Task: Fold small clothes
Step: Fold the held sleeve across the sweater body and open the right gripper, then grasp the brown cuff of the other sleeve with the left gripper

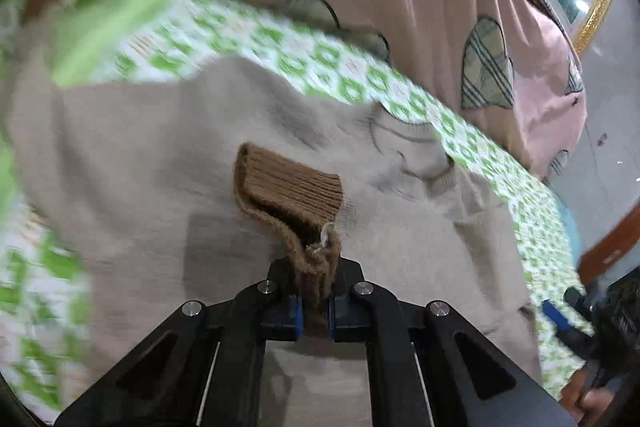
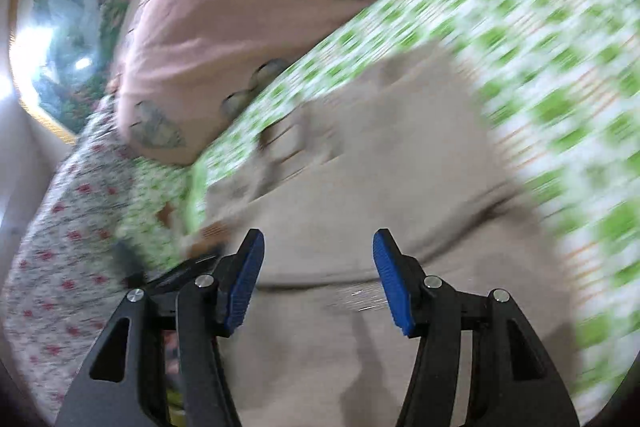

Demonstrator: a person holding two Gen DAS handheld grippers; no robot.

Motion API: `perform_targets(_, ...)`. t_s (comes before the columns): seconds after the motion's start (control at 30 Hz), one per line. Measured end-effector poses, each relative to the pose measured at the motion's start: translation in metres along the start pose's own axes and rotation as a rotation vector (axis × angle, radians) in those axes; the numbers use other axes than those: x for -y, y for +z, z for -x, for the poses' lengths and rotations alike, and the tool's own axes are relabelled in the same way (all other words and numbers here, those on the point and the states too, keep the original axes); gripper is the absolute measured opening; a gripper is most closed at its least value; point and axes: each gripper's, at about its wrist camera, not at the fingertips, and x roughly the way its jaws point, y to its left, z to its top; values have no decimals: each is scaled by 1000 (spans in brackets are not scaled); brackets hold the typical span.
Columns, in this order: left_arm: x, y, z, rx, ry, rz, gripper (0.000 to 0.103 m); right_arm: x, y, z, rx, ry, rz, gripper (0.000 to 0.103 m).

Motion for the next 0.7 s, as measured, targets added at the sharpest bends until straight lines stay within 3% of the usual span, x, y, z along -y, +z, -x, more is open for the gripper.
perform_targets(0.07, -19, -3, -9, -40, 36, 24, 7, 16, 15, 8, 46, -101, 9, 58)
perform_targets(0.13, -33, -6, -19, -86, 18, 72, 10, 31, 29, 4, 58, -153, 7, 58)
perform_targets(0.3, -37, -10, -19, -81, -6, 87, 13, 55, 64, -43, -42, -236, 13, 58)
perform_targets(0.43, -33, -12, -18, -91, 5, 68, 13, 49, 75, -88, -116, -302, 101, 57)
perform_targets(0.47, -30, -12, -18, -91, 13, 52, 12, 45, 76, -91, -115, -313, 144, 51)
perform_targets(0.5, -28, -13, -14, -90, 15, 37, 12, 41, 78, -93, -138, -299, 175, 7)
perform_targets(0.57, -16, -13, -9, -83, 7, 0, 10, 43, 83, -80, -113, -275, 157, 10)
perform_targets(0.63, -4, -14, -9, -75, -7, -35, 9, 42, 89, -61, -57, -315, 193, 9)
perform_targets(0.7, 3, -17, -16, -85, 20, -65, 9, 47, 87, -56, -57, -342, 214, 9)
